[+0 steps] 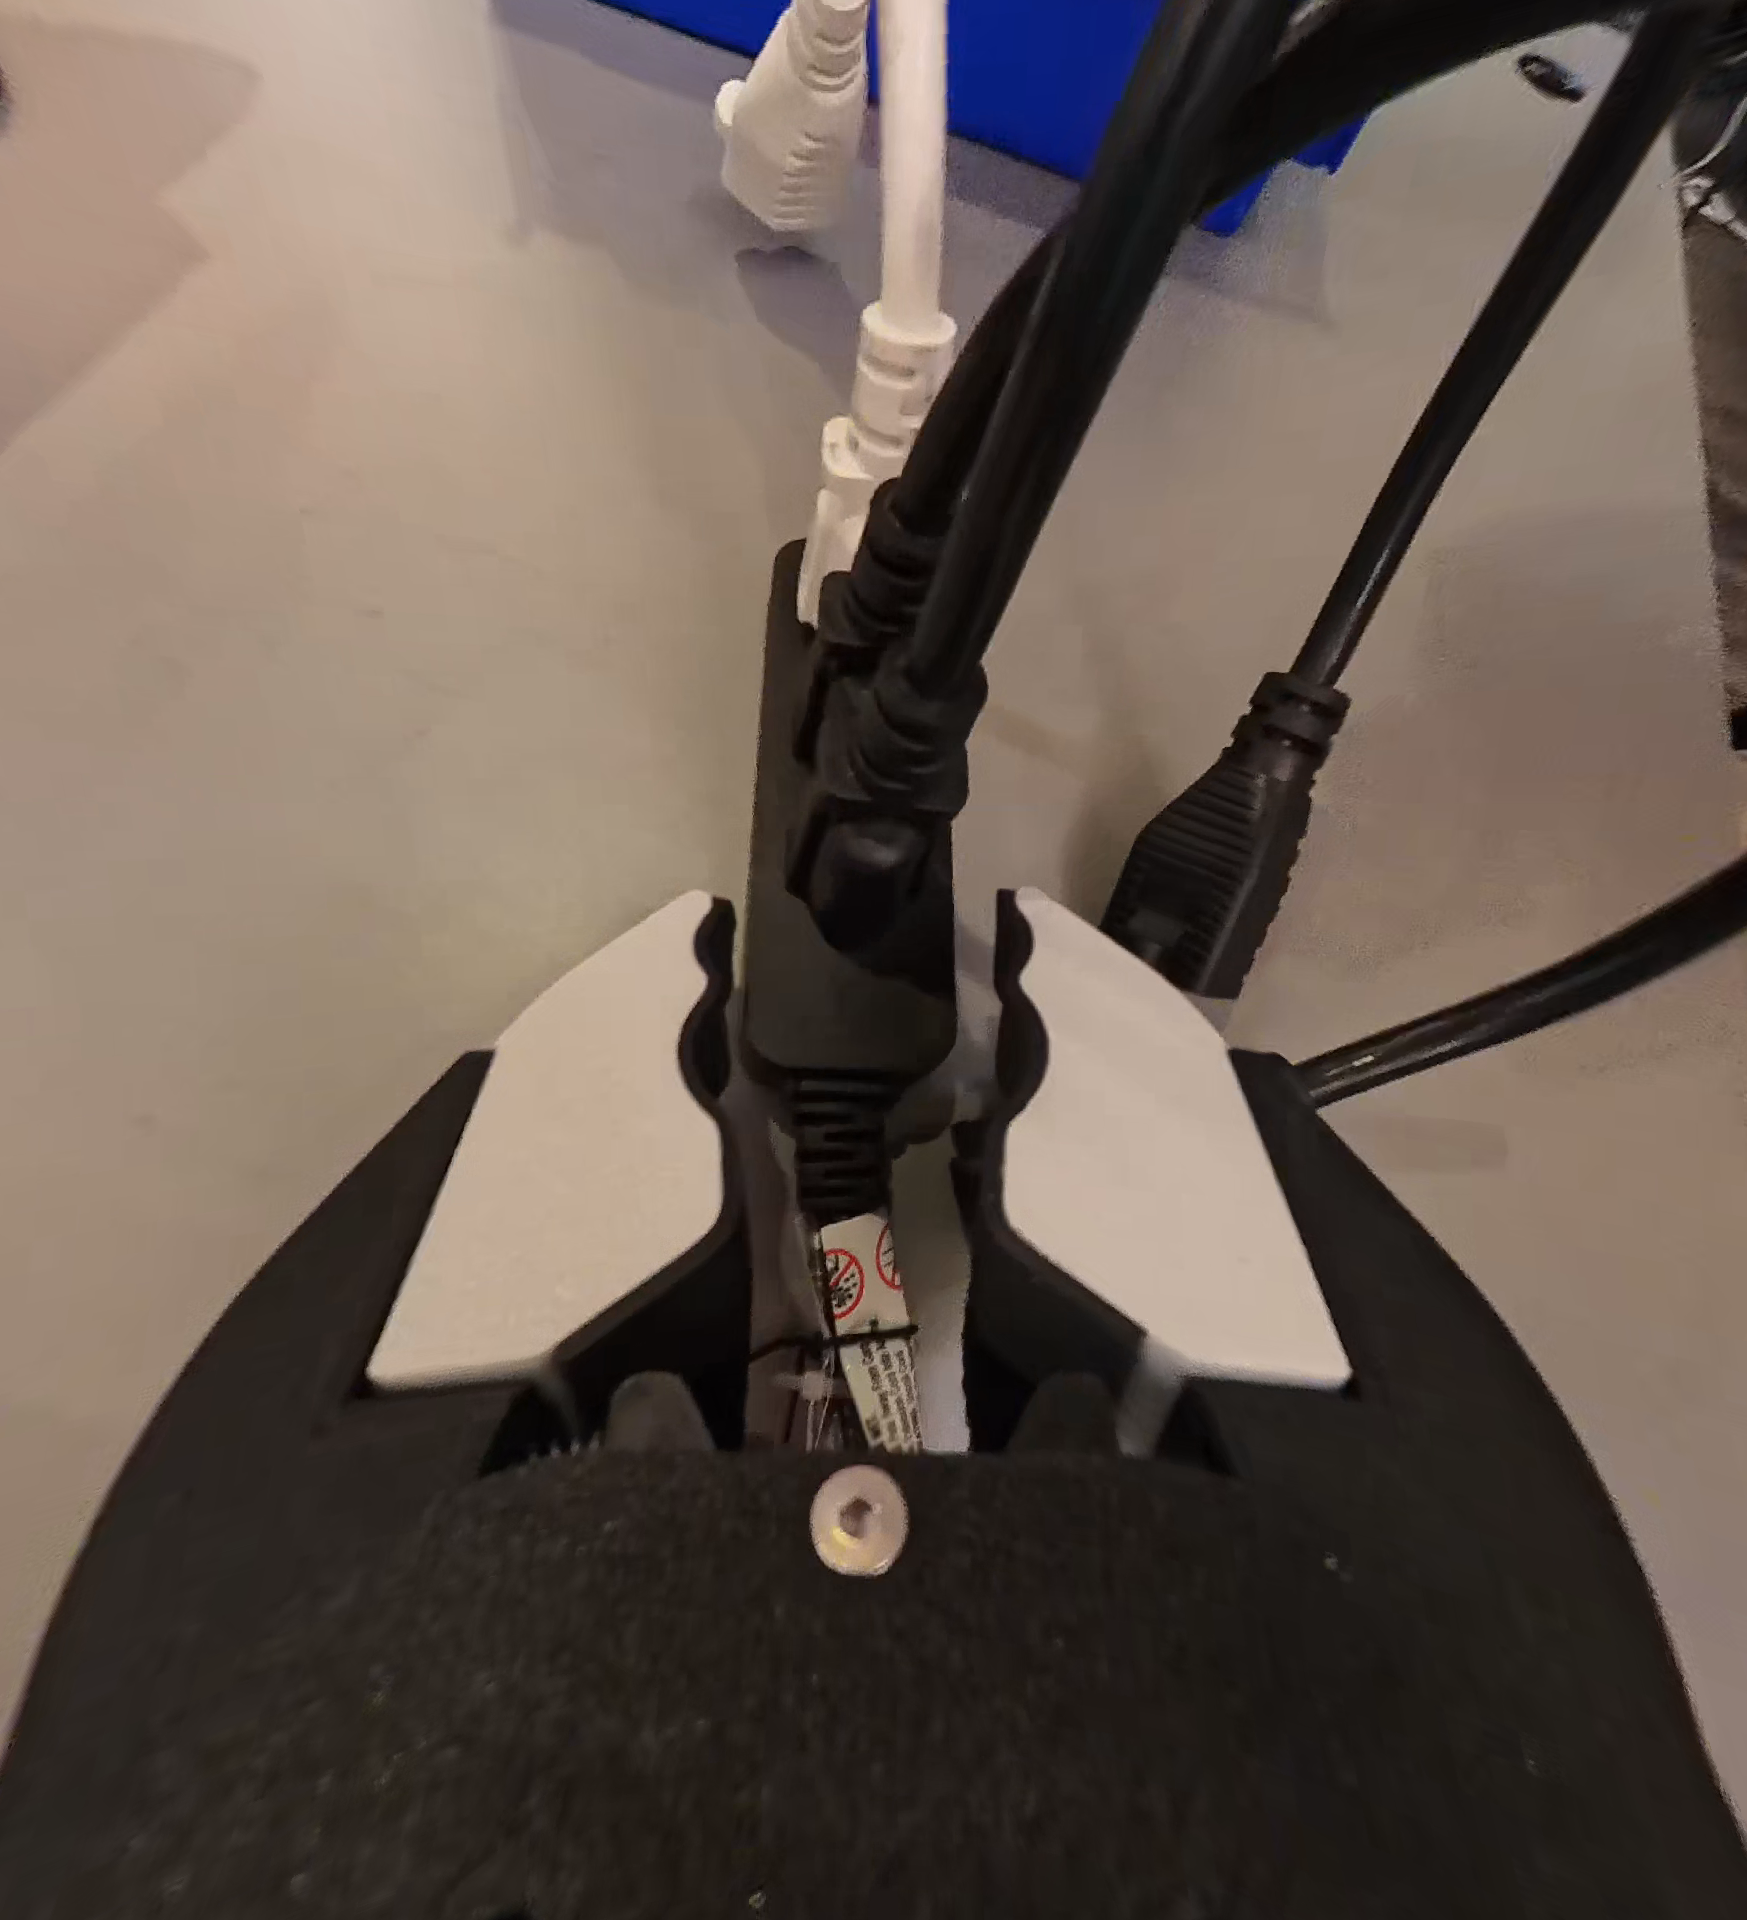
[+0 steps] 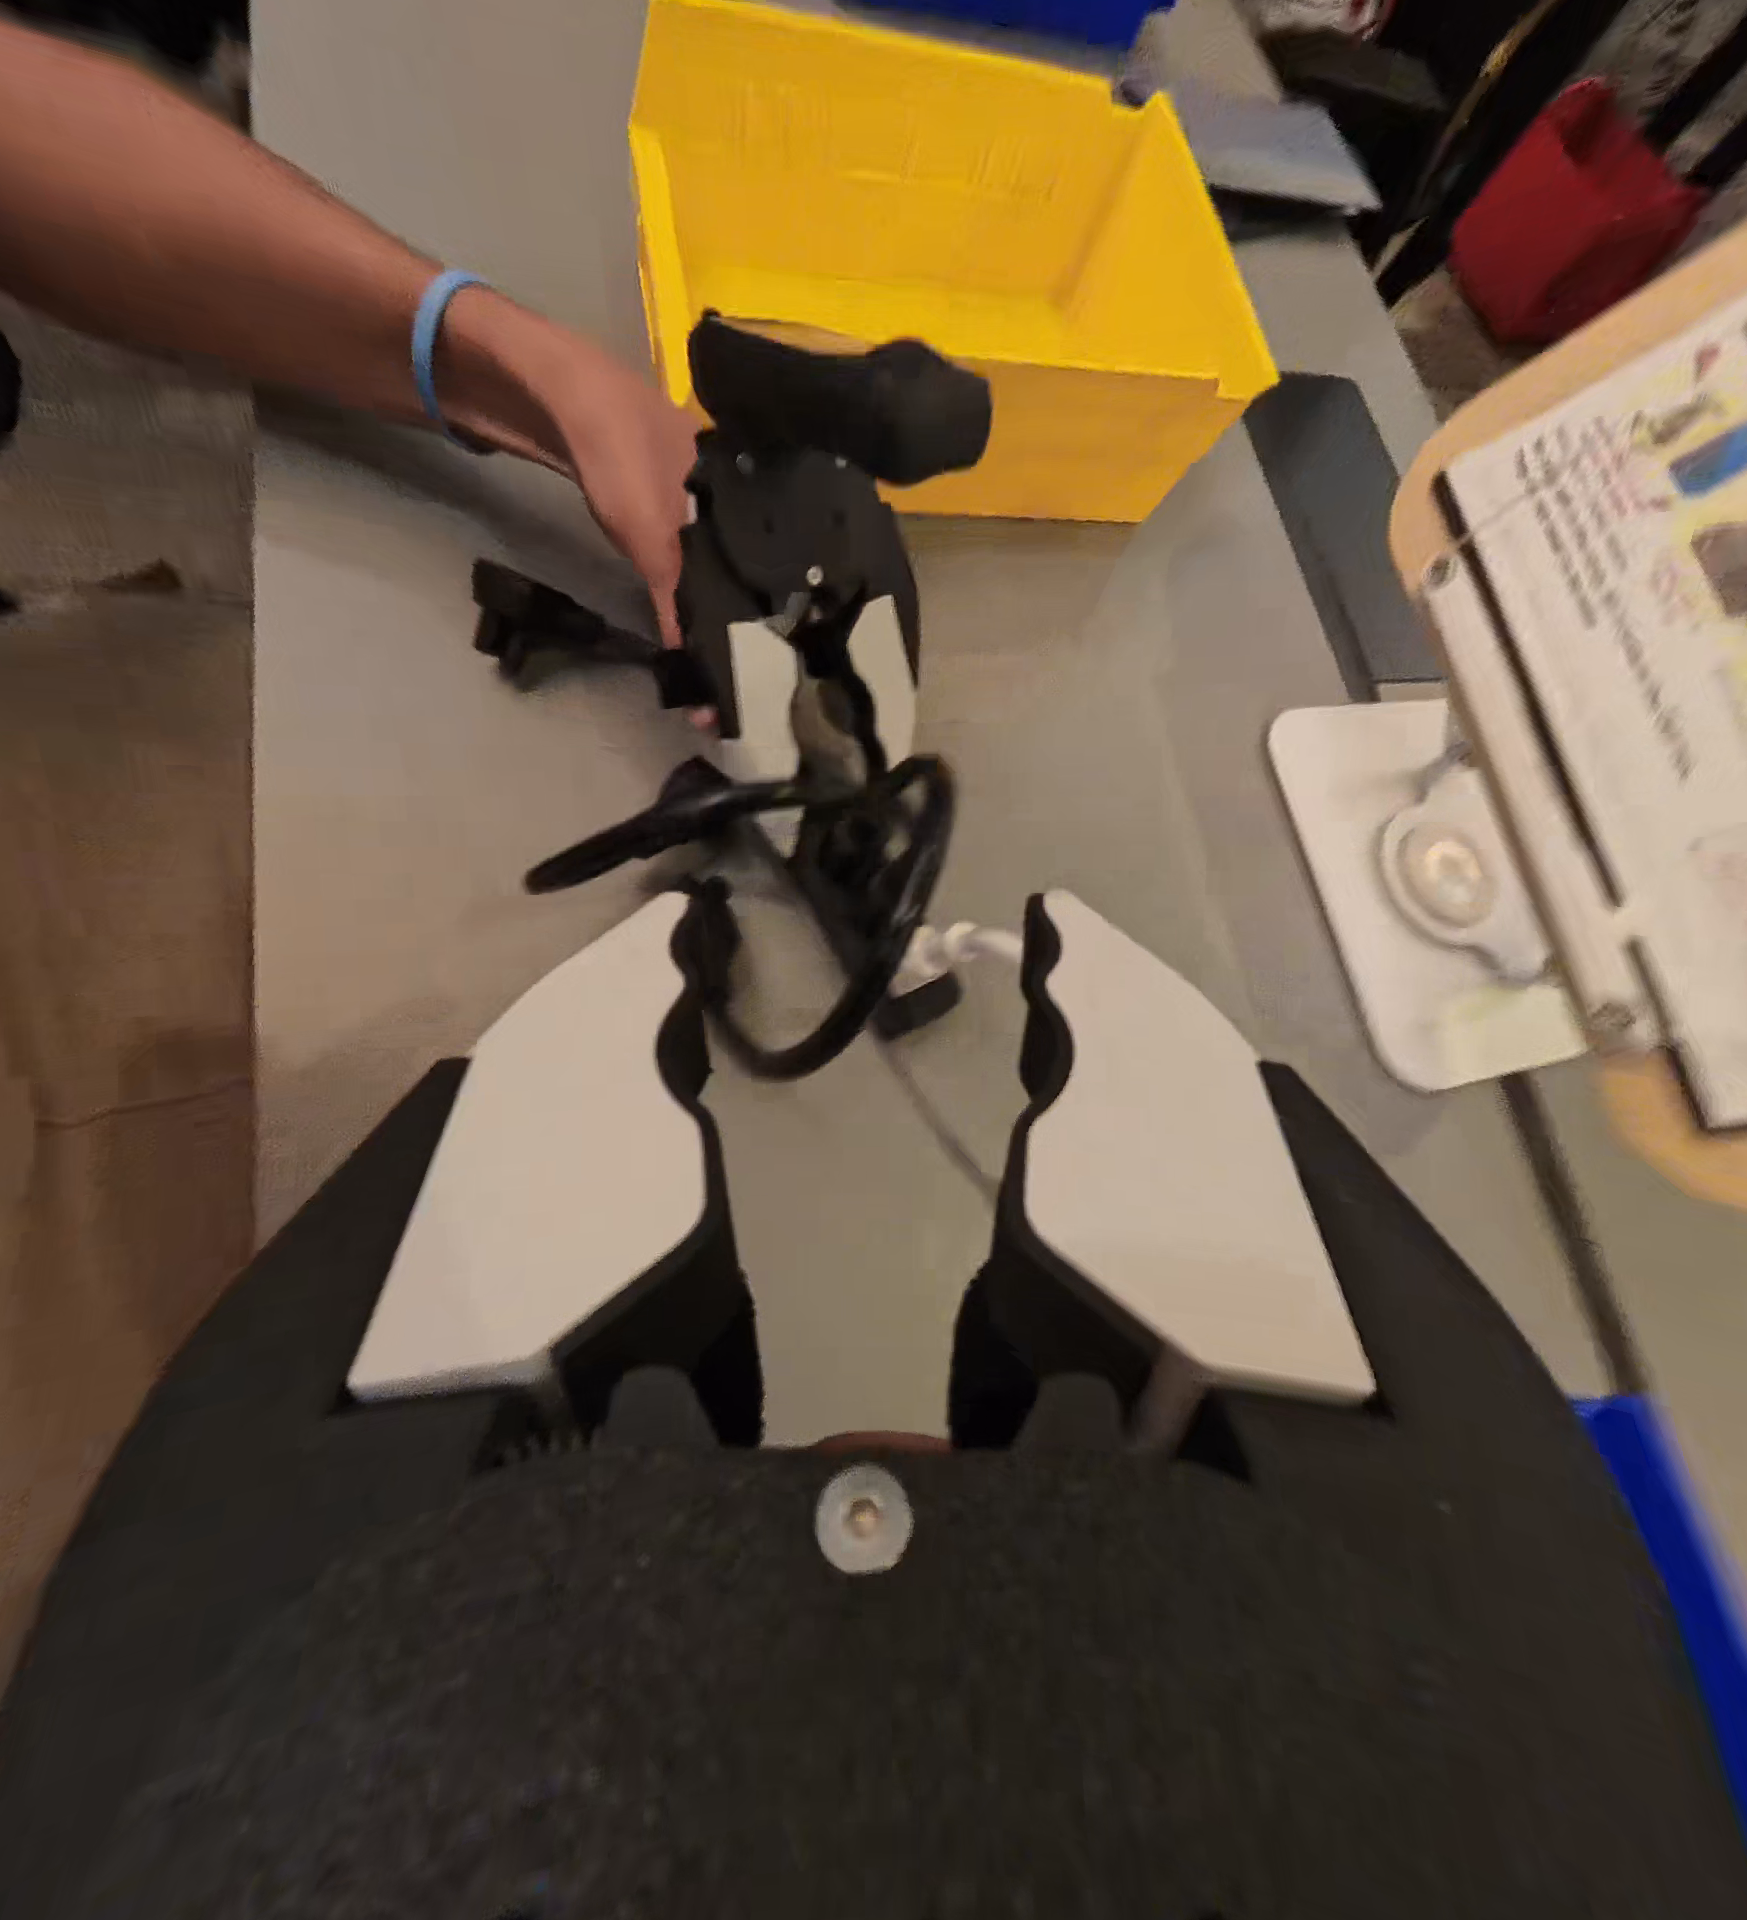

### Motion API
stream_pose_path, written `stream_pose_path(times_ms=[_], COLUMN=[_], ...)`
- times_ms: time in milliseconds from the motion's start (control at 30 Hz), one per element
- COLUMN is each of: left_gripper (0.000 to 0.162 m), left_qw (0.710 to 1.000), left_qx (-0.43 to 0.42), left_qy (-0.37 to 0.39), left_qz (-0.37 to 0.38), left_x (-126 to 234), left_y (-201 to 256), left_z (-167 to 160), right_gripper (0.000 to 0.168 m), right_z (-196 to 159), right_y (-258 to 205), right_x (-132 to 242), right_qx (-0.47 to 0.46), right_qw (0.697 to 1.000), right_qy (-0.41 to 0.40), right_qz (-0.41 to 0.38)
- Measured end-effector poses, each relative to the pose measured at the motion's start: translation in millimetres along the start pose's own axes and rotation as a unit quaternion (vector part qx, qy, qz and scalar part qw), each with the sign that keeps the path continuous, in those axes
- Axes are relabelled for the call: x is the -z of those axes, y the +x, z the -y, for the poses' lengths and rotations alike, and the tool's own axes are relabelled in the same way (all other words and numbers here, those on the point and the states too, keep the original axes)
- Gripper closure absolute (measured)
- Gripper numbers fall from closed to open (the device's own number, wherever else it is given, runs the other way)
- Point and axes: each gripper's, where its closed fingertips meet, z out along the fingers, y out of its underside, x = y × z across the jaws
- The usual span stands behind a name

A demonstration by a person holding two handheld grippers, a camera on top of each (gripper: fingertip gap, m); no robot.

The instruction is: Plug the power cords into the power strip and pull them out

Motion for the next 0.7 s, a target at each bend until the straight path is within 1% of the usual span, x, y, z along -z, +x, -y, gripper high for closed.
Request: stream_pose_path(times_ms=[33, 100, 167, 200, 233, 300, 367, 433, 467, 500, 567, 633, 700], left_gripper=[0.116, 0.117, 0.117, 0.118, 0.118, 0.119, 0.117, 0.118, 0.119, 0.120, 0.126, 0.128, 0.123], left_qw=[1.000, 1.000, 0.999, 0.999, 0.999, 0.999, 1.000, 1.000, 1.000, 1.000, 0.999, 0.999, 0.999], left_qx=[0.000, -0.002, -0.006, -0.010, -0.015, -0.025, -0.022, -0.010, -0.005, 0.003, 0.016, 0.019, 0.021], left_qy=[0.006, 0.023, 0.040, 0.046, 0.044, 0.029, 0.013, 0.012, 0.012, 0.016, 0.034, 0.045, 0.027], left_qz=[-0.007, -0.020, -0.025, -0.027, -0.025, -0.013, -0.015, -0.016, -0.013, -0.012, -0.009, -0.008, -0.019], left_x=[-1, -1, 3, 3, 3, -1, -3, -2, 0, 1, 5, 8, 5], left_y=[2, 7, 11, 13, 12, 8, 6, 5, 3, 1, -1, -1, 5], left_z=[1, 7, 16, 20, 21, 16, 9, 4, 3, 2, 4, 6, 1], right_gripper=[0.109, 0.110, 0.111, 0.111, 0.115, 0.122, 0.127, 0.128, 0.129, 0.132, 0.131, 0.132, 0.134], right_z=[9, 10, -3, -10, -19, -29, -28, -26, -29, -36, -49, -46, -34], right_y=[12, 36, 74, 86, 90, 84, 71, 53, 44, 40, 38, 40, 40], right_x=[-8, -31, -59, -74, -87, -110, -127, -135, -136, -137, -134, -131, -127], right_qx=[0.027, 0.082, 0.111, 0.106, 0.093, 0.052, 0.026, 0.035, 0.050, 0.070, 0.108, 0.110, 0.089], right_qw=[0.999, 0.988, 0.974, 0.971, 0.966, 0.955, 0.944, 0.935, 0.929, 0.925, 0.915, 0.915, 0.914], right_qy=[-0.034, -0.122, -0.186, -0.197, -0.201, -0.197, -0.181, -0.170, -0.178, -0.197, -0.235, -0.240, -0.235], right_qz=[0.013, 0.055, 0.068, 0.090, 0.131, 0.217, 0.276, 0.310, 0.320, 0.318, 0.309, 0.306, 0.317])
